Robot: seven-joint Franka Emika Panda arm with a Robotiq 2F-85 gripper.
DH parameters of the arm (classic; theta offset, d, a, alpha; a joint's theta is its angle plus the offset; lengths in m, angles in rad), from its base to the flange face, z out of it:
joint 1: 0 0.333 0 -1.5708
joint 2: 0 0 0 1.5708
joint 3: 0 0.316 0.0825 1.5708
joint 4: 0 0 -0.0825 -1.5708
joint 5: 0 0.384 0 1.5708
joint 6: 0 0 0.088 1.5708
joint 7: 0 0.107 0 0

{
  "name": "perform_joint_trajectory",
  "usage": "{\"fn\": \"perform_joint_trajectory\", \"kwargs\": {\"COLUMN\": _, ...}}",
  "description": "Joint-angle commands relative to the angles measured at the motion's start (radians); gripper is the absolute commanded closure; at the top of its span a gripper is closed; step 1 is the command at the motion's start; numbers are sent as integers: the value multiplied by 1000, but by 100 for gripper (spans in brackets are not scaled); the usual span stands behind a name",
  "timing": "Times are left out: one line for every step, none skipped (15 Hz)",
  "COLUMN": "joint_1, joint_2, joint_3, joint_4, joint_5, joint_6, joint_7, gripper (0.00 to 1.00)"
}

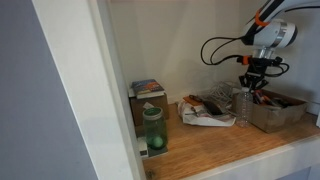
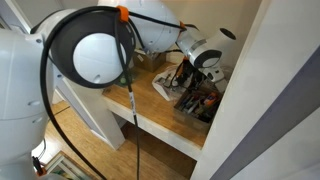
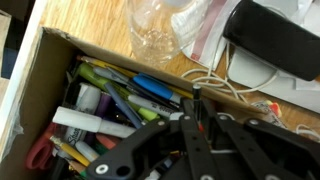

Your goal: Remove a clear black pen from the cardboard box and put it on the counter top

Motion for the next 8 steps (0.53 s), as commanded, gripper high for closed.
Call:
{"fn": "perform_joint_trajectory", "kwargs": {"joint_1": -20, "joint_2": -59, "joint_3": 21, "joint_4": -40, "joint_5": 46, "joint_6": -10, "joint_7": -48, "gripper": 97}}
{"fn": "perform_joint_trajectory", "kwargs": {"joint_1": -18, "joint_2": -67, "joint_3": 20, "joint_4": -44, "joint_5": 51, "joint_6": -6, "joint_7": -56, "gripper": 97}}
{"fn": "perform_joint_trajectory", "kwargs": {"joint_1": -15, "joint_2": -82, "joint_3": 20, "joint_4": -55, "joint_5": 53, "joint_6": -1, "joint_7": -67, "gripper": 97}}
{"fn": "perform_joint_trajectory", "kwargs": {"joint_1": -14, "joint_2": -96, "joint_3": 21, "joint_4": -65, "joint_5": 57, "joint_6": 1, "joint_7": -78, "gripper": 97}}
{"fn": "perform_joint_trajectory", "kwargs": {"joint_1": -12, "joint_2": -108, "joint_3": 22, "joint_4": -73, "joint_5": 60, "joint_6": 7, "joint_7": -90, "gripper": 97}}
{"fn": "perform_joint_trajectory", "kwargs": {"joint_1": -8, "joint_2": -124, "joint_3": 23, "joint_4": -85, "joint_5": 63, "joint_6": 16, "joint_7": -103, "gripper": 97}}
{"fn": "perform_joint_trajectory", "kwargs": {"joint_1": -4, "joint_2": -142, "joint_3": 25, "joint_4": -100, "joint_5": 65, "joint_6": 30, "joint_7": -120, "gripper": 97}}
{"fn": "perform_joint_trajectory", "kwargs": {"joint_1": 0, "joint_2": -159, "joint_3": 27, "joint_4": -113, "joint_5": 67, "joint_6": 42, "joint_7": -133, "gripper": 97}}
